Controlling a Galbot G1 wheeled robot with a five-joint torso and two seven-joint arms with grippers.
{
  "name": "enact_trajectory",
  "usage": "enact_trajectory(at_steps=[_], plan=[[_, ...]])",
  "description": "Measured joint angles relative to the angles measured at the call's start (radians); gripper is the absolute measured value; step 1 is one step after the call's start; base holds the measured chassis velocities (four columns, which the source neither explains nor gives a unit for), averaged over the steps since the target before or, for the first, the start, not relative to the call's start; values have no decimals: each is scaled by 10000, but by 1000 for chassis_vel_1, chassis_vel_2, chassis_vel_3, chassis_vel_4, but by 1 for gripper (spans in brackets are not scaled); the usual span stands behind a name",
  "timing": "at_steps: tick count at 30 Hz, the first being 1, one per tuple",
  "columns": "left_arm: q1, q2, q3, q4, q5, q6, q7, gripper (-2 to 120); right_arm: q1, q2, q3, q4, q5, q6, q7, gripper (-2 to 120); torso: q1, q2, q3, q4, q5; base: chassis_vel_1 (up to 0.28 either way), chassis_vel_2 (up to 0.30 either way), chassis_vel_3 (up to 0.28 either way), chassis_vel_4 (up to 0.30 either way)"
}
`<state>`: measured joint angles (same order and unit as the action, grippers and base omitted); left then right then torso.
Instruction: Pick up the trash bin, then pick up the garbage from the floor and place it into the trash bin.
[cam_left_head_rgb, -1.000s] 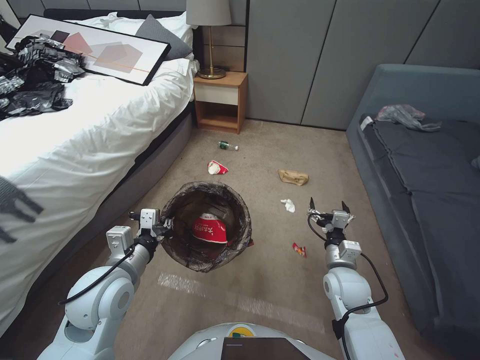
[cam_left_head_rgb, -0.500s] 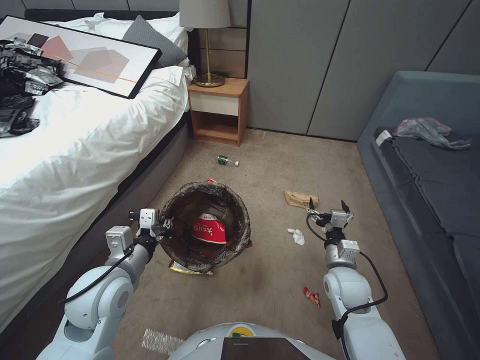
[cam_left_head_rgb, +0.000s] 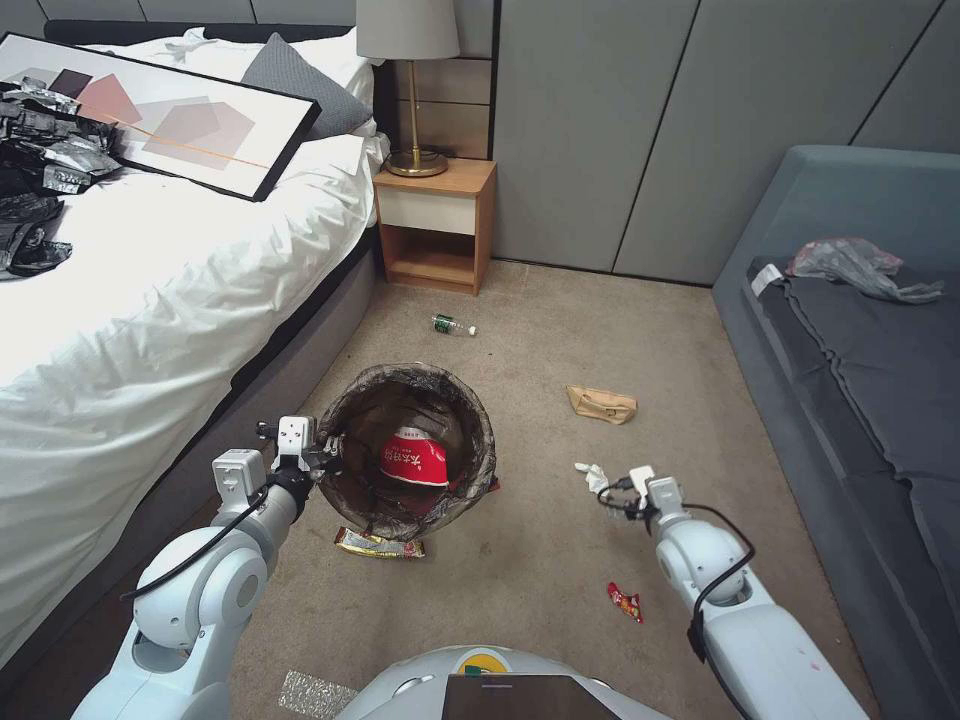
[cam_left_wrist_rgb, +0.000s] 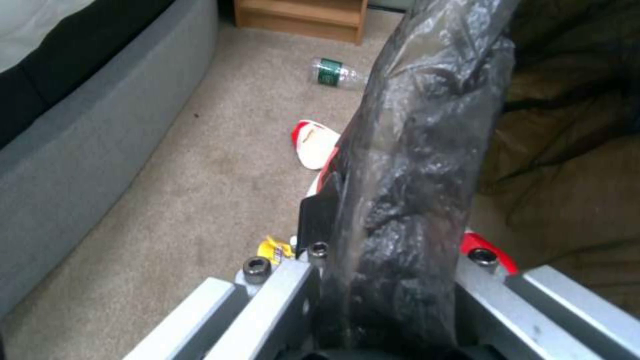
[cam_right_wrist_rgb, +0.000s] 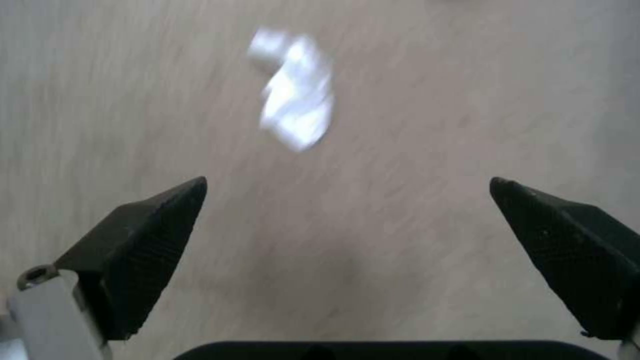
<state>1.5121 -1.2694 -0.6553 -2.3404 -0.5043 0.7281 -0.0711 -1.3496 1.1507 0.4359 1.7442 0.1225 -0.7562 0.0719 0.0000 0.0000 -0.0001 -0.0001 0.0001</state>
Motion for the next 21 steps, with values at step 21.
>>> enact_trajectory(at_steps=[21], plan=[[-70,-19,89,189,74,-48,123,0,130,678,-599,-2568,-273,192,-238,100,0,1,0,-2,-11,0,0,0,0]])
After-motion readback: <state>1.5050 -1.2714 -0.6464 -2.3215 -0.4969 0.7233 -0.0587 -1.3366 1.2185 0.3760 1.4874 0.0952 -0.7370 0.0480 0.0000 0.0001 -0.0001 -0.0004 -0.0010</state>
